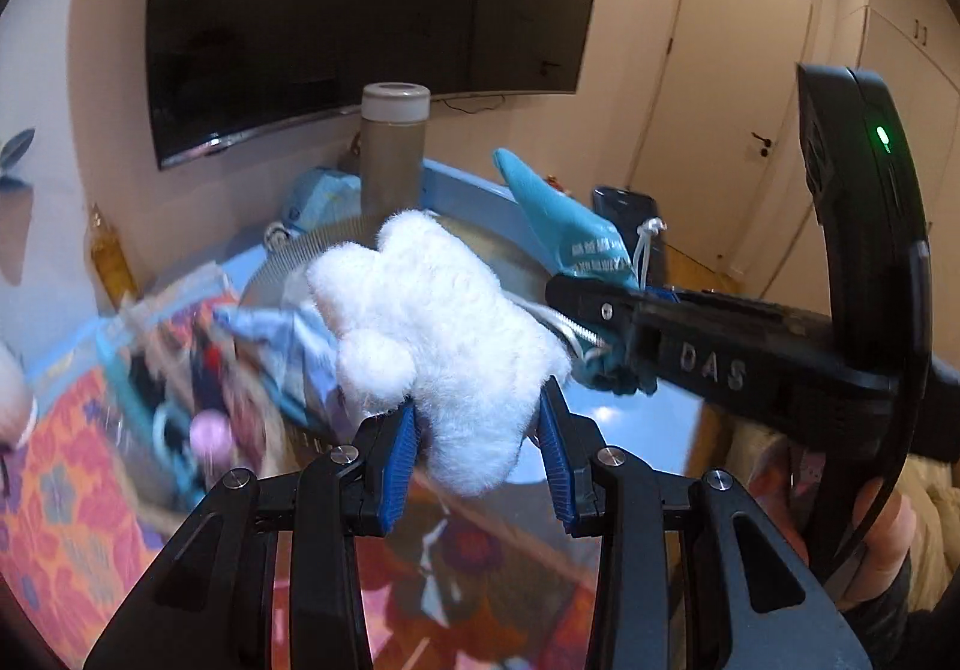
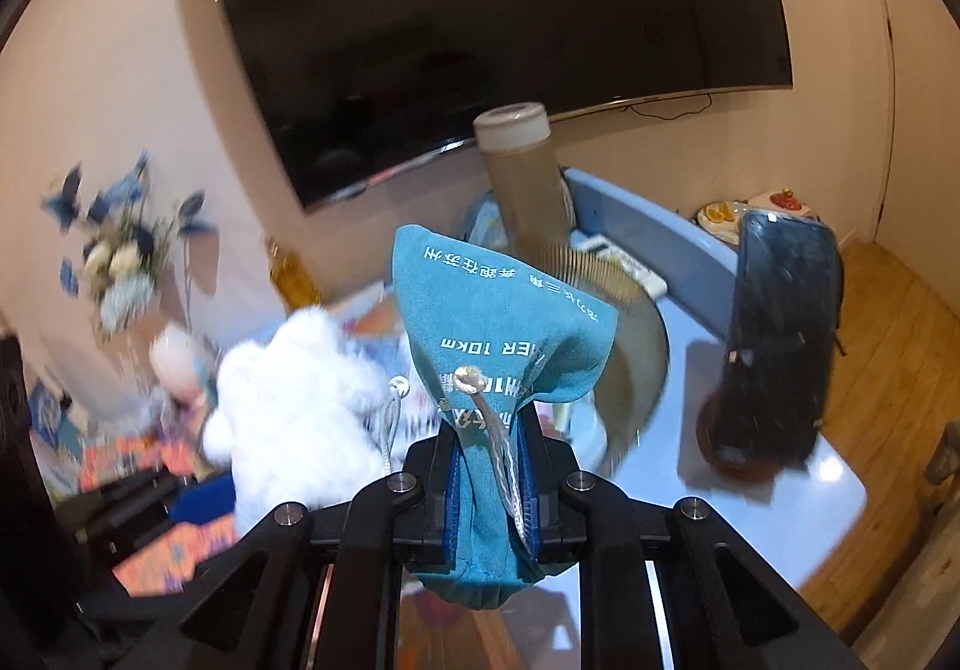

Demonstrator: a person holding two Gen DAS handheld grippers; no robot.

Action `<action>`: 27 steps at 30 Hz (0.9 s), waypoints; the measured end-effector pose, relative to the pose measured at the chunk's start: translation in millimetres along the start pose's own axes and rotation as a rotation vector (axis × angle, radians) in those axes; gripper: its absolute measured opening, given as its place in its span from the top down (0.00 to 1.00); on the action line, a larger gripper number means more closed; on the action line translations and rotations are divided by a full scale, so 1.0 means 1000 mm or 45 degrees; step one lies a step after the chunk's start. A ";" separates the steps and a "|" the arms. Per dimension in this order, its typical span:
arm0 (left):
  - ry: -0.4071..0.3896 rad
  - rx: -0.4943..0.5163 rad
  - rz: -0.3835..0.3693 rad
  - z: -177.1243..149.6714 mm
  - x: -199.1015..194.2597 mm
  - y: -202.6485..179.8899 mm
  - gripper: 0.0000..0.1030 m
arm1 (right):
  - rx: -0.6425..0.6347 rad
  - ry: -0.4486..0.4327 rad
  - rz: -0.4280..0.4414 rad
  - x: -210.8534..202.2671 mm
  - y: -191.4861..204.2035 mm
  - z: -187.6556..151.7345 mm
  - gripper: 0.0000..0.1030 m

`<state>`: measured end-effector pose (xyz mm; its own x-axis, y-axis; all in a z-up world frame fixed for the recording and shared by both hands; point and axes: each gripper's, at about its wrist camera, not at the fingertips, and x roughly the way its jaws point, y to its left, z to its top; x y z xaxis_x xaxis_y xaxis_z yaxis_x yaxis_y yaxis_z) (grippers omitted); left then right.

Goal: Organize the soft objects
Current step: 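Carry white plush in left tool and teal pouch in right tool to bowl, then open left tool releasing plush while right tool releases teal pouch into bowl, then bring both open tools back over the plaid bow and blue plush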

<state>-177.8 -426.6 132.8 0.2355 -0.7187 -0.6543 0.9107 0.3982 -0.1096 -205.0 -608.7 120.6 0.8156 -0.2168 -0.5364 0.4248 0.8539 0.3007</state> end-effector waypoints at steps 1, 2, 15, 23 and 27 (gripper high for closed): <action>0.009 -0.007 0.012 0.005 0.012 0.006 0.67 | 0.017 0.007 0.007 0.009 -0.004 0.009 0.85; 0.021 -0.015 0.004 0.007 0.018 0.007 0.67 | 0.025 0.017 0.016 0.014 -0.006 0.014 0.85; 0.119 0.094 0.080 0.009 0.071 0.004 0.27 | 0.082 0.257 0.054 0.099 -0.025 0.042 0.40; 0.085 0.142 0.018 -0.009 0.029 -0.008 0.20 | 0.162 0.186 0.087 0.040 -0.045 0.021 0.39; 0.044 0.132 0.004 -0.025 -0.008 -0.007 0.16 | 0.156 0.134 0.110 0.003 -0.037 0.009 0.39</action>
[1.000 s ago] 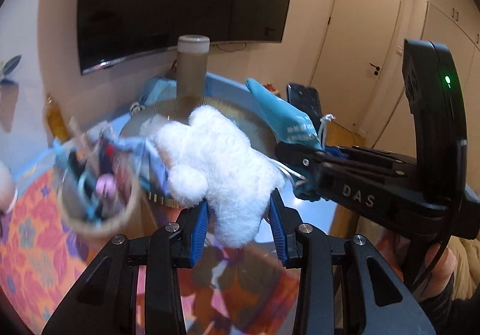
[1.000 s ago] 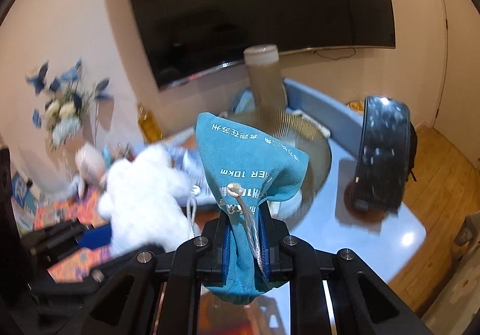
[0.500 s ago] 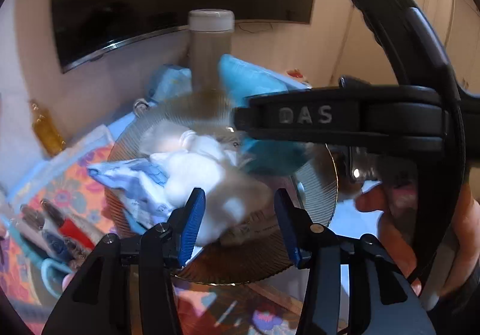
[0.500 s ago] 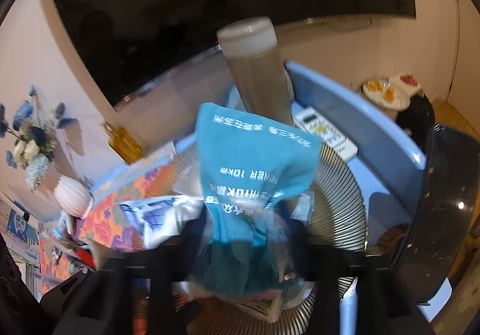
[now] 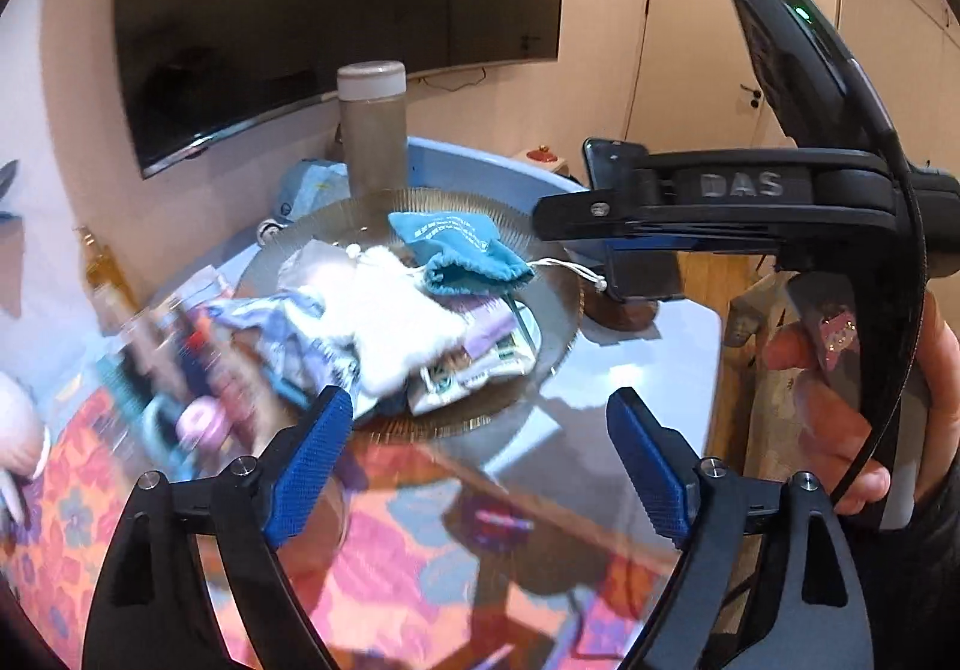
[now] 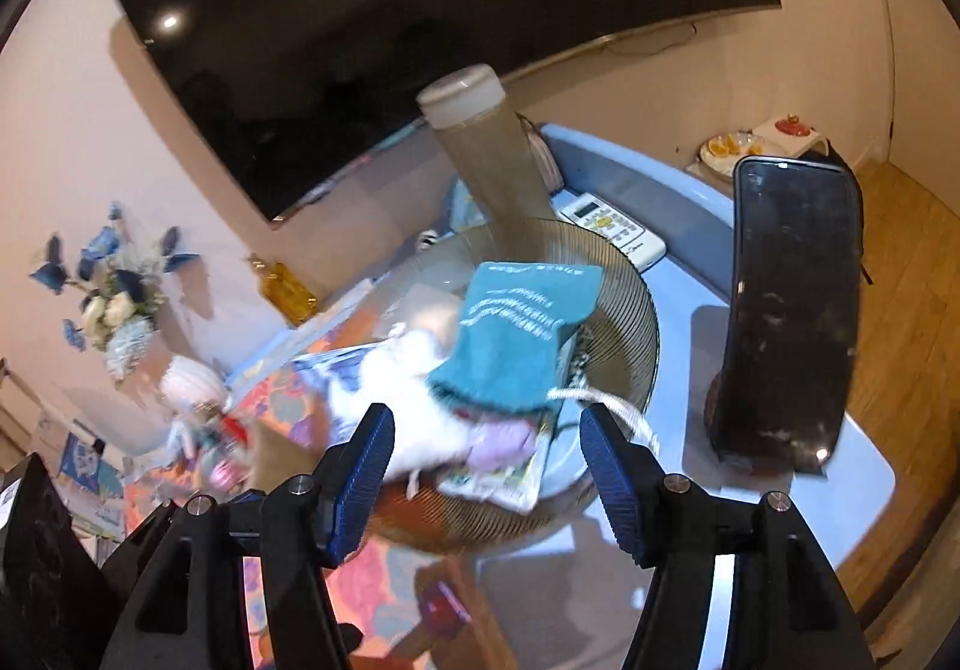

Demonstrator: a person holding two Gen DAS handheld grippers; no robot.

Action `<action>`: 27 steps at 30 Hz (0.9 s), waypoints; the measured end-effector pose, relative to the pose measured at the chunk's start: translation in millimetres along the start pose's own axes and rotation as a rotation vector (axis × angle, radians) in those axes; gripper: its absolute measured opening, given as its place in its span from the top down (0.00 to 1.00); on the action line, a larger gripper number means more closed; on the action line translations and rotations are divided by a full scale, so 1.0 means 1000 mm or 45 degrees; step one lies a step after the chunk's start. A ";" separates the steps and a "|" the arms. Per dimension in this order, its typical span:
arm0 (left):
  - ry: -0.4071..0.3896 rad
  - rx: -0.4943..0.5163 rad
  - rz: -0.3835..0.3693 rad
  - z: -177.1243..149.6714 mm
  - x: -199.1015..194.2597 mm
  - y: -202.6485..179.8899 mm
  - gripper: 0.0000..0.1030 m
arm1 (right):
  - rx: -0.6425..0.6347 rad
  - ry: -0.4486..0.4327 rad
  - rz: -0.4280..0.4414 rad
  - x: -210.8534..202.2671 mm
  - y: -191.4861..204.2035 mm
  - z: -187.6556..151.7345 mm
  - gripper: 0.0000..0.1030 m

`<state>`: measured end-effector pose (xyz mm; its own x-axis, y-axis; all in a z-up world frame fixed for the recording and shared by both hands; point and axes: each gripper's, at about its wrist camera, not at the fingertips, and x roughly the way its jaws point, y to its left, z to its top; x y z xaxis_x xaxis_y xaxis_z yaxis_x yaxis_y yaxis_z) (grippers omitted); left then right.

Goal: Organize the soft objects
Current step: 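Bring both open tools back over the plaid bow and blue plush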

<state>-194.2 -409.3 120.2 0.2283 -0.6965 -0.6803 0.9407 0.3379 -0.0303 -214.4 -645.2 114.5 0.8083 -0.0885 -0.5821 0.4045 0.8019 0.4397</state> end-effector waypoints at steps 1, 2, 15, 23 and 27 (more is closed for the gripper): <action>-0.005 -0.008 -0.008 -0.003 -0.007 0.001 0.16 | -0.008 -0.007 0.018 -0.006 0.004 -0.005 0.39; -0.011 -0.017 -0.016 -0.009 -0.016 0.003 0.16 | -0.025 -0.008 0.037 -0.013 0.009 -0.012 0.38; -0.093 -0.314 0.313 -0.100 -0.162 0.113 0.16 | -0.623 0.248 0.261 0.007 0.172 -0.122 0.35; -0.155 -0.590 0.638 -0.163 -0.263 0.221 0.15 | -0.715 0.424 0.356 0.091 0.266 -0.162 0.35; -0.196 -0.702 0.791 -0.187 -0.312 0.270 0.16 | -0.666 0.477 0.333 0.144 0.289 -0.175 0.35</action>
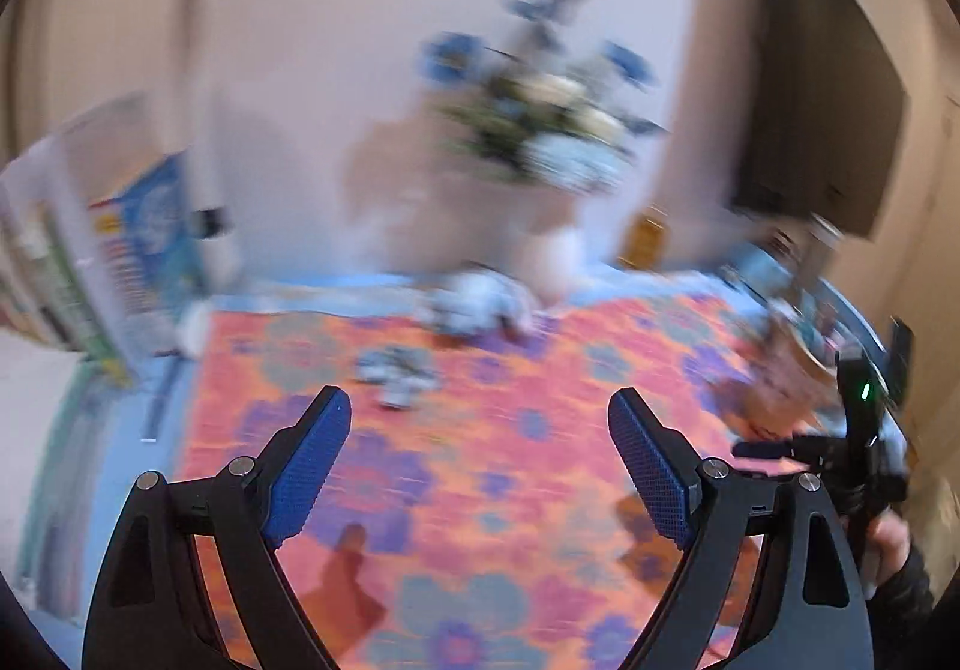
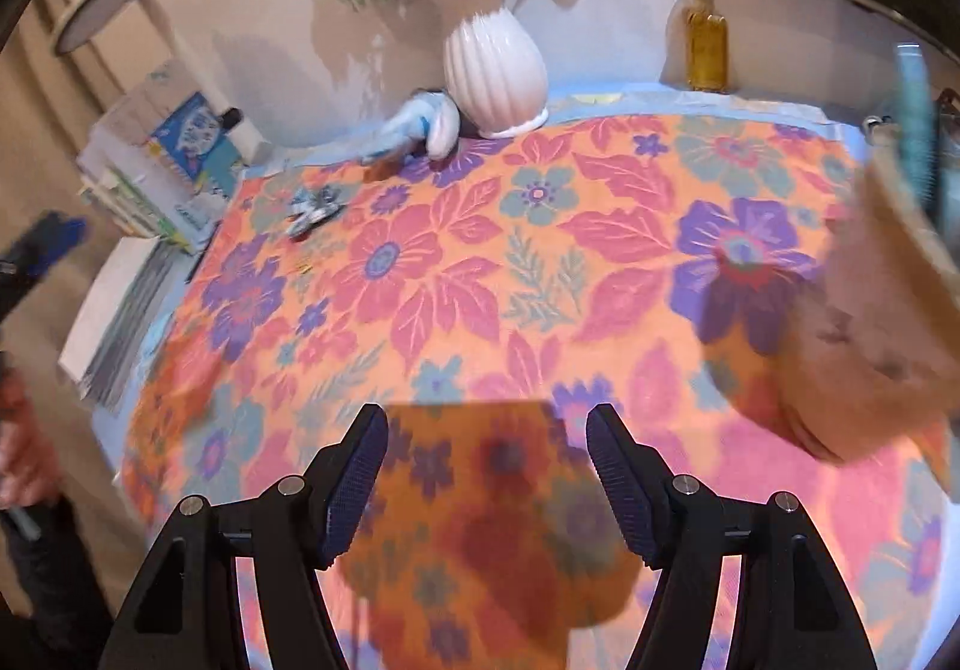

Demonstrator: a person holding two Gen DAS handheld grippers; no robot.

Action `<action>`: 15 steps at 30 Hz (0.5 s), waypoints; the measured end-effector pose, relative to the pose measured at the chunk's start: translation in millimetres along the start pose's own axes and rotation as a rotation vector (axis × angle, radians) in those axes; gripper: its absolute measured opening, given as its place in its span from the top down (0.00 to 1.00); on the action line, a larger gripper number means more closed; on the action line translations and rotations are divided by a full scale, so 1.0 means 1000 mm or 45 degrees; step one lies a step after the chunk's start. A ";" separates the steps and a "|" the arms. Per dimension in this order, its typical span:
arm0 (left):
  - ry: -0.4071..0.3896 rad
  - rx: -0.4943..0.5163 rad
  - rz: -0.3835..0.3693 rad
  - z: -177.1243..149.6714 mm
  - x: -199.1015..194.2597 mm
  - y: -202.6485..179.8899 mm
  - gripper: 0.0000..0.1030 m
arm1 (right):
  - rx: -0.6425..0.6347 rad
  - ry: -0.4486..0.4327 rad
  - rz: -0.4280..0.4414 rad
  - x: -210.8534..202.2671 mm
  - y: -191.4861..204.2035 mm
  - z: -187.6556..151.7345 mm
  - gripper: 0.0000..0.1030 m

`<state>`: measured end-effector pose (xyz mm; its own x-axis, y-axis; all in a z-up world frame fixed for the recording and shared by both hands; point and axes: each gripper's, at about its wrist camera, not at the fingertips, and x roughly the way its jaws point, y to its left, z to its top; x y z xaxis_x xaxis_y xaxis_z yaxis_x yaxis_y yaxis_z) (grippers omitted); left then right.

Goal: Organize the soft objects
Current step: 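Bring both open tools back over the plaid bow and blue plush, then grasp plaid bow clip with left tool while right tool grasps blue plush toy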

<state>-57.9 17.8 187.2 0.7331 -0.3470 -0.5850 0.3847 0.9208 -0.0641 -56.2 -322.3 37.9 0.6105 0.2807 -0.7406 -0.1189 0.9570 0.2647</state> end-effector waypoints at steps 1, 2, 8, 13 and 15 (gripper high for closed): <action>-0.008 -0.021 0.018 0.003 -0.001 0.012 0.15 | 0.000 0.004 -0.013 0.009 0.003 0.002 0.35; -0.006 -0.040 0.046 0.007 0.001 0.025 0.15 | 0.007 0.012 -0.016 0.020 0.005 0.005 0.35; 0.099 -0.126 0.044 0.005 0.059 0.059 0.14 | 0.027 0.065 -0.034 0.062 0.016 0.019 0.35; 0.204 -0.196 -0.043 -0.005 0.133 0.055 0.14 | -0.043 0.093 -0.083 0.069 0.032 0.037 0.35; 0.238 -0.222 -0.083 -0.004 0.163 0.052 0.14 | -0.047 0.093 -0.062 0.070 0.039 0.053 0.35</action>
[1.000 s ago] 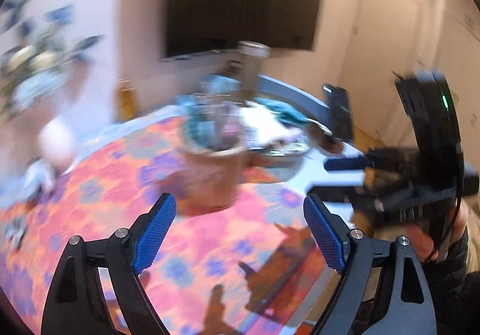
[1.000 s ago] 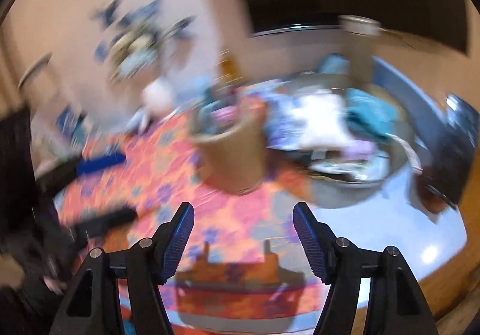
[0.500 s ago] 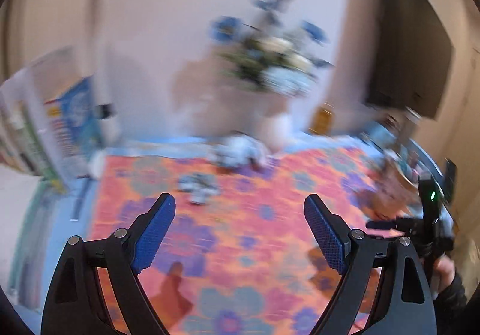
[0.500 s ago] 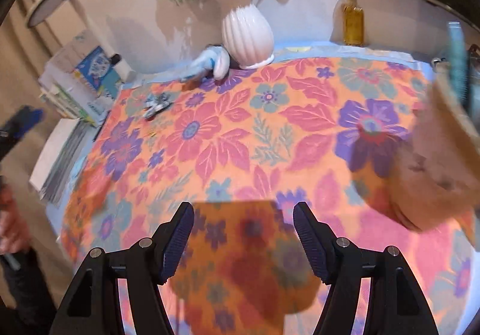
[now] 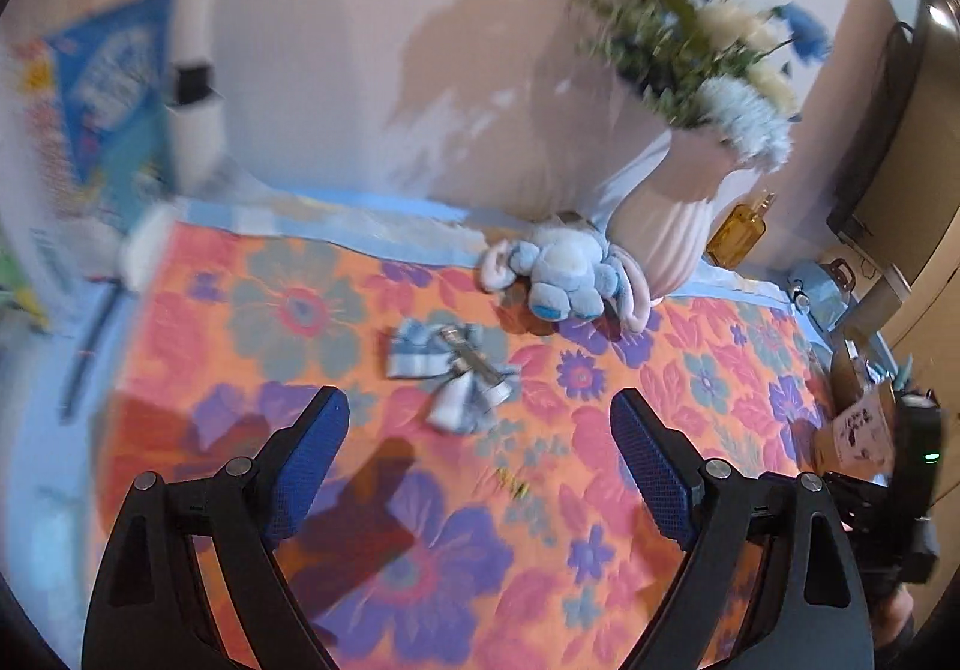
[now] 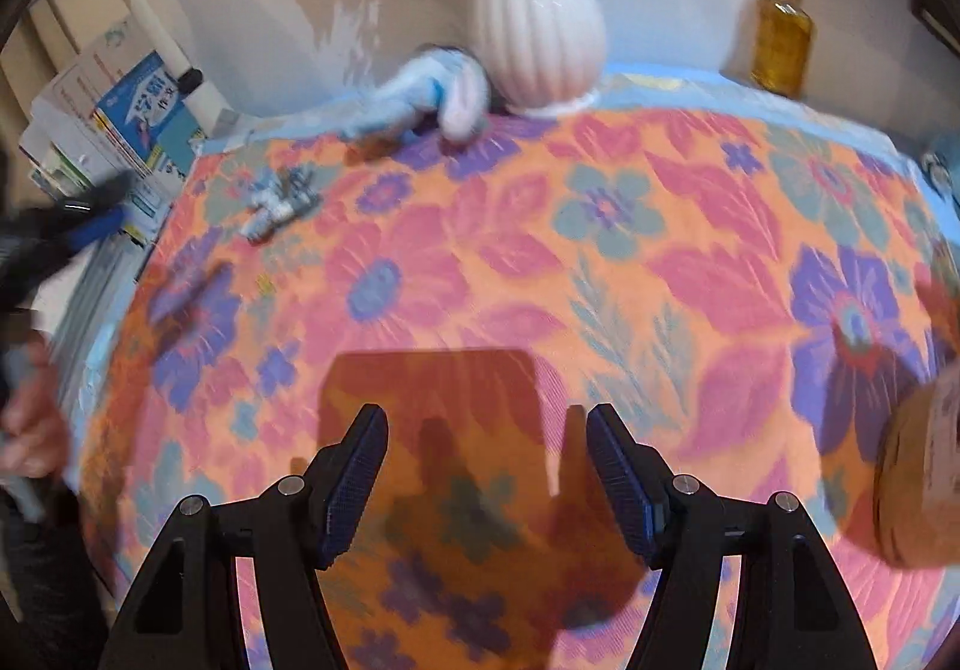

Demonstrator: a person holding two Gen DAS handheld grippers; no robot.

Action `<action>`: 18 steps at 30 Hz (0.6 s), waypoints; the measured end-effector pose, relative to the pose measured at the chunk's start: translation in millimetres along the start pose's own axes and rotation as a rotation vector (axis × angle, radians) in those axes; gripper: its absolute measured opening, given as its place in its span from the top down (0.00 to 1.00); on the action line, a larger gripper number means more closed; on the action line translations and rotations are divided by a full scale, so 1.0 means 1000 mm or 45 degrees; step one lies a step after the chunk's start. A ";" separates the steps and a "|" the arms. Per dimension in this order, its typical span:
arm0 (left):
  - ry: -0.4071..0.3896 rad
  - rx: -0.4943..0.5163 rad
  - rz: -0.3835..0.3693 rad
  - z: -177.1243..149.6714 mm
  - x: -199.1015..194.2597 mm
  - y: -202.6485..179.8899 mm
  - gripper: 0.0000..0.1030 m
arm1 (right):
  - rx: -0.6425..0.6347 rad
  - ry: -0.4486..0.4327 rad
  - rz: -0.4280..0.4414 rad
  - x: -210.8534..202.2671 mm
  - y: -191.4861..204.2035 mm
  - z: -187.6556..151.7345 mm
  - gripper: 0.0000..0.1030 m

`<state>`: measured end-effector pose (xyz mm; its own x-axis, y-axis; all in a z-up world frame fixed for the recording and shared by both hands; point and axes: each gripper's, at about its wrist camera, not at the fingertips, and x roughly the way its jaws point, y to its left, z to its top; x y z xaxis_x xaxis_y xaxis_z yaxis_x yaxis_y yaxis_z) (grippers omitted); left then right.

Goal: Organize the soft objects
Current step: 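Grasp plaid bow clip with left tool while right tool grasps blue plush toy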

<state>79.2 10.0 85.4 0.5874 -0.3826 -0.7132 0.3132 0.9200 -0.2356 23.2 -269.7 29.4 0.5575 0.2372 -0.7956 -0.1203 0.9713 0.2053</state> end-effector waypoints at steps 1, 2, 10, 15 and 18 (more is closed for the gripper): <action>0.014 -0.015 -0.010 0.003 0.015 -0.001 0.14 | 0.007 -0.007 0.018 0.000 0.003 0.011 0.35; 0.024 -0.027 -0.011 0.006 0.028 -0.001 0.14 | 0.017 -0.019 0.037 0.000 0.006 0.020 0.35; 0.043 0.023 0.089 -0.001 0.079 0.003 0.14 | 0.218 -0.179 0.140 0.049 0.021 0.102 0.35; 0.041 0.014 0.134 -0.001 0.081 0.008 0.14 | 0.290 -0.214 0.156 0.095 0.038 0.136 0.35; 0.061 -0.004 0.132 0.000 0.084 0.012 0.15 | 0.381 -0.206 0.159 0.115 0.037 0.150 0.35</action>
<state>132.3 -10.6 22.8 0.5800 -0.2809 -0.7647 0.2502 0.9547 -0.1609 205.8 -209.2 31.2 0.6793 0.3246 -0.6581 0.0367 0.8807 0.4723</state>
